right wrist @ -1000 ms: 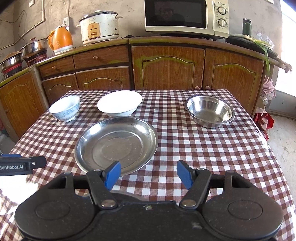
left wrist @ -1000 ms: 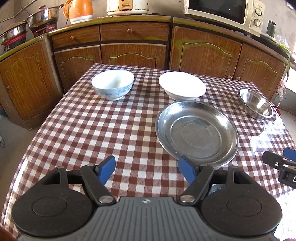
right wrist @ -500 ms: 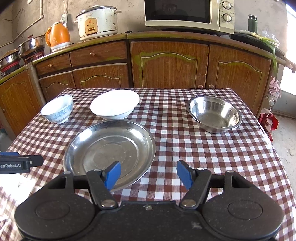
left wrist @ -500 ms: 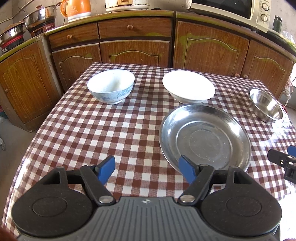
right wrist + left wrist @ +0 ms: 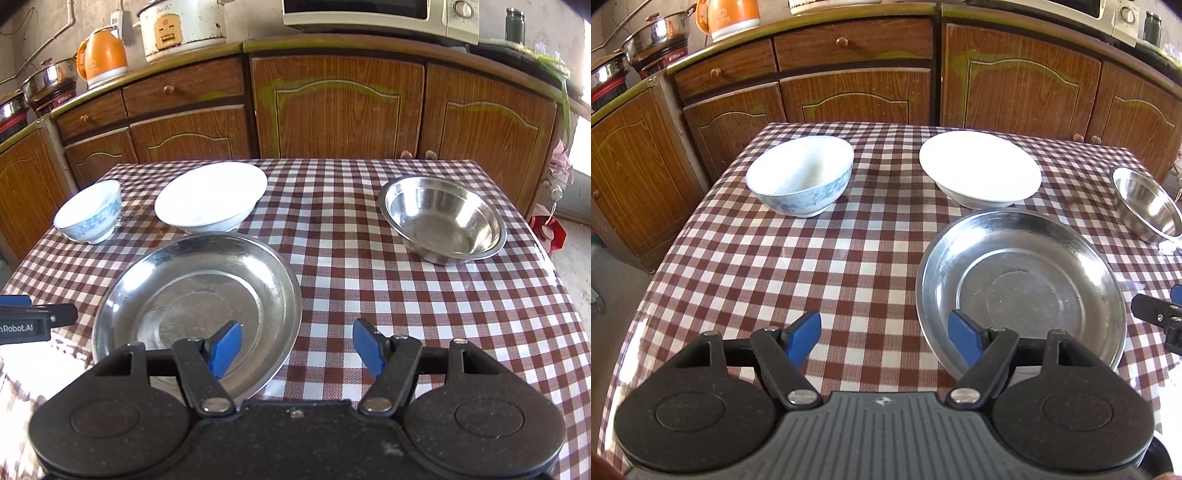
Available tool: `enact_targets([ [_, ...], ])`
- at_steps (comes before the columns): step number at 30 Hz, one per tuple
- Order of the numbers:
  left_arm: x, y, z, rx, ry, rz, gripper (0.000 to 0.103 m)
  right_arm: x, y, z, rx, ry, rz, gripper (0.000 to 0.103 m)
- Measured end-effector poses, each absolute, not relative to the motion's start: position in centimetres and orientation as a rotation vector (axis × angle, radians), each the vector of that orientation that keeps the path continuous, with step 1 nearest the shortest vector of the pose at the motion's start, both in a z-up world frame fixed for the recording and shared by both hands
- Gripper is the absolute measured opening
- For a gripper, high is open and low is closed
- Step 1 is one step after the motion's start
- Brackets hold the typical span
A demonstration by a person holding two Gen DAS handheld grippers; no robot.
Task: Organize plates and bowls
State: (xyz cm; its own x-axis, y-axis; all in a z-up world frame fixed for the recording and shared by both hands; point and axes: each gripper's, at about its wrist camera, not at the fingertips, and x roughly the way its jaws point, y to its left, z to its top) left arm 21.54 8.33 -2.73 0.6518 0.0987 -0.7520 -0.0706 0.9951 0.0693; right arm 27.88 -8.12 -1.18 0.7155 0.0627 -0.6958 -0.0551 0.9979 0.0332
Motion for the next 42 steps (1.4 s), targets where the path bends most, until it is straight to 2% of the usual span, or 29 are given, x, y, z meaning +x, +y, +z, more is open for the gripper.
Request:
enact_targets([
  [22,26.3,8.4,-5.4,0.064,0.872,0.056,0.076,32.8,-7.8,-4.4,0.021,0.853,0.071,0.079],
  [27,27.4,8.8,-6.5,0.053,0.89,0.032,0.065,33.5,-7.7,-5.1,0.036,0.862,0.079,0.079],
  [31,27.9,8.8,-7.1,0.025,0.89,-0.007,0.061,34.0,-7.6,-5.8,0.052,0.874,0.09,0.079],
  [34,28.1,8.4,-7.0,0.013,0.875,-0.047,0.046,34.3,-7.8,-6.2,0.077,0.868,0.091,0.079],
  [35,28.1,8.3,-7.0,0.003,0.873,-0.067,0.036,34.3,-7.8,-6.3,0.082,0.86,0.088,0.078],
  [36,28.1,8.2,-6.9,-0.006,0.872,-0.085,0.029,34.3,-7.7,-6.2,0.085,0.856,0.084,0.074],
  [37,28.0,7.9,-6.8,-0.003,0.871,-0.092,0.028,34.3,-7.7,-6.2,0.089,0.849,0.088,0.05],
  [38,28.0,7.8,-6.8,0.006,0.872,-0.091,0.028,34.2,-7.7,-6.1,0.114,0.849,0.116,0.039],
  [40,27.7,7.9,-6.7,-0.014,0.877,-0.094,0.026,34.1,-7.6,-5.8,0.115,0.843,0.088,0.038],
  [42,27.2,8.2,-6.4,-0.025,0.87,-0.094,0.022,33.8,-7.9,-5.6,0.122,0.832,0.08,0.032],
])
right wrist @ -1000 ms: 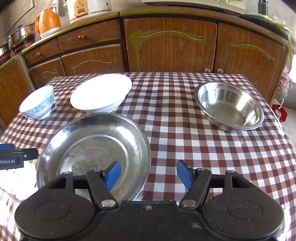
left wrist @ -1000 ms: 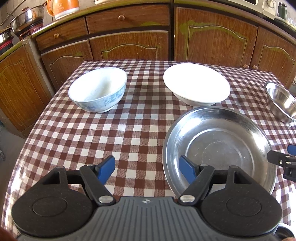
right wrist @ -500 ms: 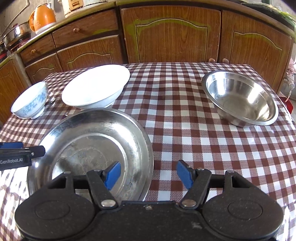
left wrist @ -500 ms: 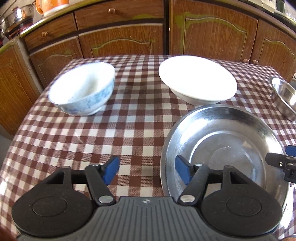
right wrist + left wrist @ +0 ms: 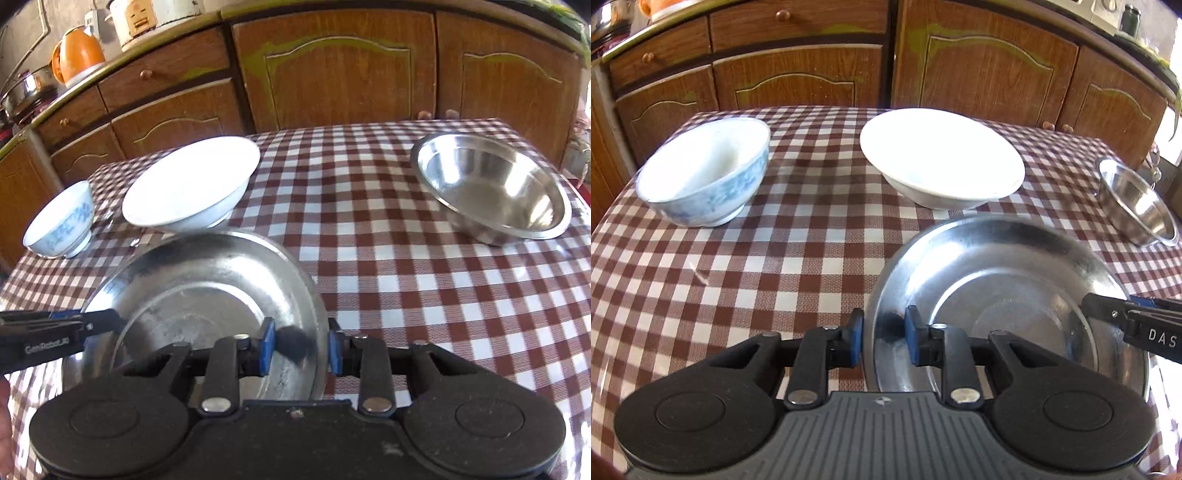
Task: Organize plates and bowls
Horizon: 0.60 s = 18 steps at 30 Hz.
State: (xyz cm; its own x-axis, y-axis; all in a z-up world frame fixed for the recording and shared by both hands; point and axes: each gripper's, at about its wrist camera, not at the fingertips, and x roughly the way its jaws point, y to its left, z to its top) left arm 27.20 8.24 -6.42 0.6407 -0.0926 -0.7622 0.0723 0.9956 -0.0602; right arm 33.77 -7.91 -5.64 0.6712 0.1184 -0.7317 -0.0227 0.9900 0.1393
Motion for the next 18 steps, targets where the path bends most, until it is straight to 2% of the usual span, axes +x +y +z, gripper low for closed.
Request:
enact_targets([
  [18,22.4,7.6,0.6,0.005,0.749,-0.072,0.022,28.6,-8.2,1.1,0.129,0.708,0.086,0.03],
])
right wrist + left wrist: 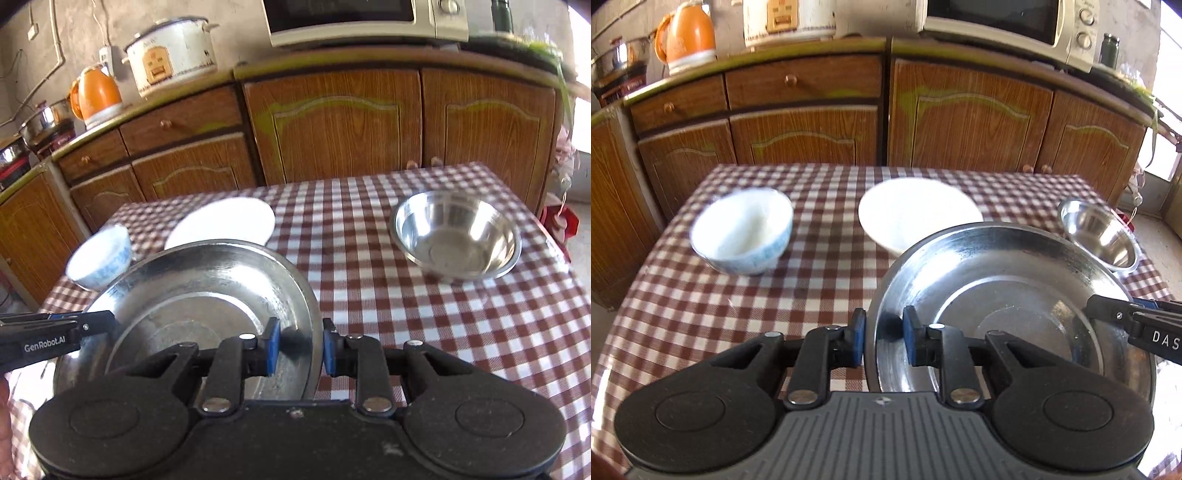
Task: Organize plates and bowls
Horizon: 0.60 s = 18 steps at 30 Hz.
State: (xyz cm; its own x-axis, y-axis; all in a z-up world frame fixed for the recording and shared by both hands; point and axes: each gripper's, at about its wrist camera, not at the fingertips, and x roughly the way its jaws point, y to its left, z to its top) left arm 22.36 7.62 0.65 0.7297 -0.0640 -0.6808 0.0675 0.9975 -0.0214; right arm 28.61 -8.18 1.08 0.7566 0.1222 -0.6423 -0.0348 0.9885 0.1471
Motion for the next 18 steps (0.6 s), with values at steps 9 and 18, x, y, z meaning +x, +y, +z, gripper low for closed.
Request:
enact_targets([
  [9,20.0,7.5,4.3,0.012,0.693,-0.049,0.023,25.8,-7.6,5.2,0.106,0.627,0.096,0.029],
  [18,18.2,7.1,6.6,0.019,0.644,-0.051,0.023,23.7,-7.7,8.1,0.103,0.574,0.096,0.029],
])
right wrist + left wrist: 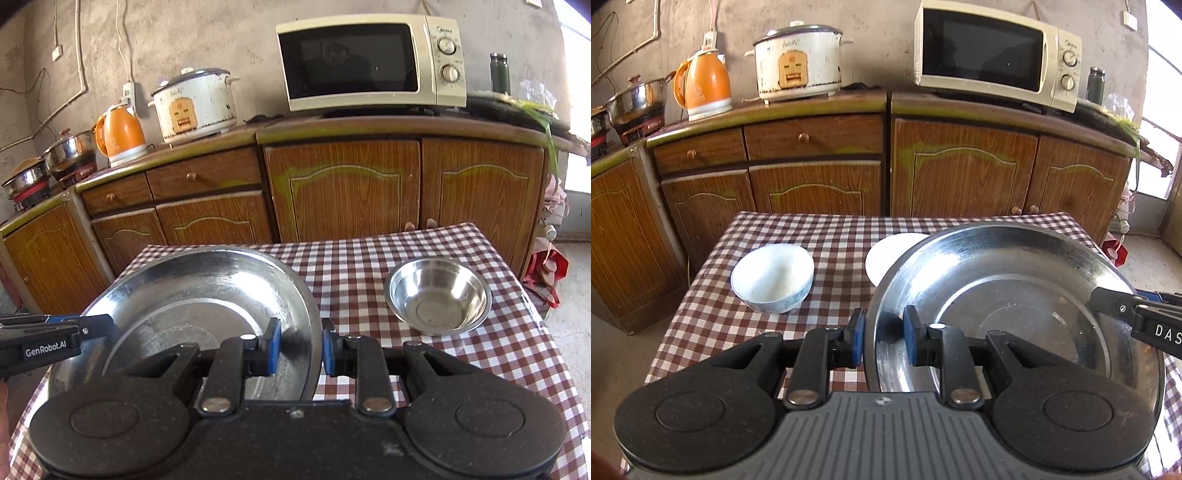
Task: Organize plates and bowls
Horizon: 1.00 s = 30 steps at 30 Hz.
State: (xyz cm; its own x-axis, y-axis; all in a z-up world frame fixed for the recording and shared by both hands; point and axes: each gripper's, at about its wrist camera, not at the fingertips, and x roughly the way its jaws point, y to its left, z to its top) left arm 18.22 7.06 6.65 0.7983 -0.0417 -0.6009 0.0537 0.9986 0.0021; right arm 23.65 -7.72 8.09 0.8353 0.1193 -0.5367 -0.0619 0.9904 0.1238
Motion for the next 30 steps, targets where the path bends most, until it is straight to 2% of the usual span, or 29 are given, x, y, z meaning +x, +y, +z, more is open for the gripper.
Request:
enact_targets([
  [30,13.2,6.0,8.6,0.023,0.598,-0.056,0.023,17.9,-8.7,11.1,0.094,0.517,0.089,0.029],
])
